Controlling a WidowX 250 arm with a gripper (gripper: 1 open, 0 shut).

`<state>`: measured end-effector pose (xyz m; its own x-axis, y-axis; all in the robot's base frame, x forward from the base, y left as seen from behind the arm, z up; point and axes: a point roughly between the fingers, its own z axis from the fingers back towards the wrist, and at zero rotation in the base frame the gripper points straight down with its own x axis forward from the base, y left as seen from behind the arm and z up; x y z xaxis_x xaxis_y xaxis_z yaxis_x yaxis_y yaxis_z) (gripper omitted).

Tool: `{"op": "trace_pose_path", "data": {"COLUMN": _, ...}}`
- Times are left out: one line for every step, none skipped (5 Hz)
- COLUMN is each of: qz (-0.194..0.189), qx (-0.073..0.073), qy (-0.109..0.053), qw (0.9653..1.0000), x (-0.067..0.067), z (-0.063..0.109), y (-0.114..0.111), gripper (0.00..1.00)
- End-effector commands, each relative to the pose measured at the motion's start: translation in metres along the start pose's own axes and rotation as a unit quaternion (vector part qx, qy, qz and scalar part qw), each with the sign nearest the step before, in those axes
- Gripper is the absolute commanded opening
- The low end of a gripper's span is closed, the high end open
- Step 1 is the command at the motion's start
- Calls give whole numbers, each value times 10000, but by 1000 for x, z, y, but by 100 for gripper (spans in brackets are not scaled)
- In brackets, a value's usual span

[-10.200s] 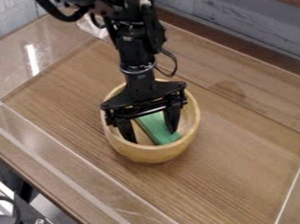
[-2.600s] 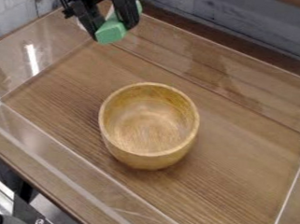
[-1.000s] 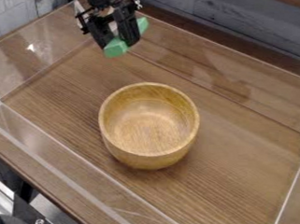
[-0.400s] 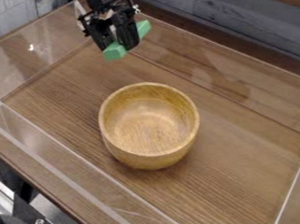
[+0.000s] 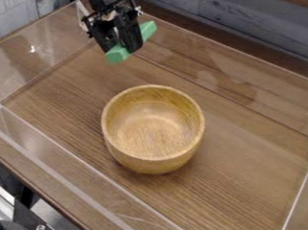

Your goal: Remove the green block from inside the brown bowl and put it on the table

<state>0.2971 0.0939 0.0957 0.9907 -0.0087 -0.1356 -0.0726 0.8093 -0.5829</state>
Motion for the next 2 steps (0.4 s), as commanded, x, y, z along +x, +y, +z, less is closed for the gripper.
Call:
{"op": "trace_pose_path", "data": {"qz": -375, "qx": 127, "qy": -118, "qw": 9991, "x": 2, "z": 12, "y": -10, "gripper": 0}}
{"op": "trace_pose_path", "data": {"qz": -485, "qx": 105, "qy": -91, "qw": 9987, "x": 2, "z": 12, "y": -11, "gripper": 0}}
